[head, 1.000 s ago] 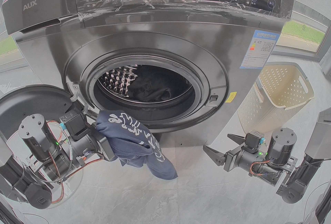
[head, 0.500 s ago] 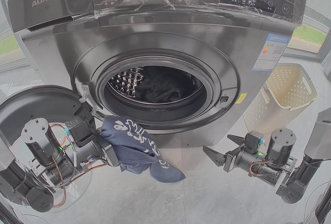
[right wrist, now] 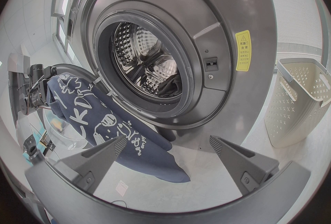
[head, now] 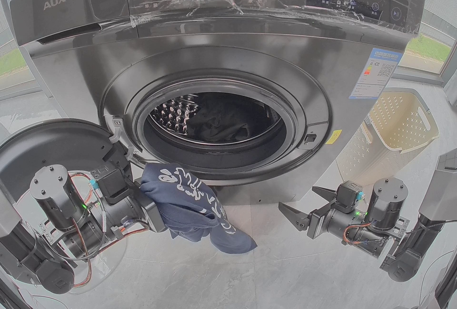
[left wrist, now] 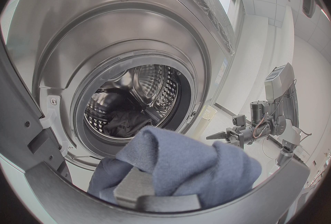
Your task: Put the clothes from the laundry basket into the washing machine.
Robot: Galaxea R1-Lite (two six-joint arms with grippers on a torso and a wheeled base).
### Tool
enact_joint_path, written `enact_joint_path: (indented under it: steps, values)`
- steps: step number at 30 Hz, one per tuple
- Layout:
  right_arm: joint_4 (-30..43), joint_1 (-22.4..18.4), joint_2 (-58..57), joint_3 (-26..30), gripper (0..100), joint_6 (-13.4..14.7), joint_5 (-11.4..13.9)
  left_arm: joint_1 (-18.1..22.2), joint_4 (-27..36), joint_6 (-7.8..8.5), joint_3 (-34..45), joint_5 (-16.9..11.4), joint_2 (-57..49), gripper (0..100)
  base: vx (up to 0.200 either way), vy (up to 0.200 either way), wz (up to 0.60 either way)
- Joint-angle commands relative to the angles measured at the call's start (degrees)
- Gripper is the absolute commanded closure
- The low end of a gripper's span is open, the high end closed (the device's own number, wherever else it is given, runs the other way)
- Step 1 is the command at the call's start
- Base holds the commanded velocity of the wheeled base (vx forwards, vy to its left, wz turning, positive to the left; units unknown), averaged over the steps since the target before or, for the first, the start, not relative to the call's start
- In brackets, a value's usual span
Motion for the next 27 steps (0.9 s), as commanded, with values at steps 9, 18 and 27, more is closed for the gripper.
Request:
enact_joint_path:
  steps: [9,18,27]
  values:
    - [-0.02,0.55,0.16,-0.27,0,0.07,0.01,-0.51,-0.01,0.13,0.30,0.01,0.98,100,0.089,0.000,0.00]
    - [-0.10,0.90,0.07,-0.27,0,0.16,0.01,-2.53,-0.01,0.13,0.65,0.10,1.68,100,0.111,0.000,0.00]
    - [-0.10,1.34,0.07,-0.27,0,0.16,0.01,-2.53,-0.01,0.84,0.30,0.98,1.85,100,0.000,-0.022,0.00]
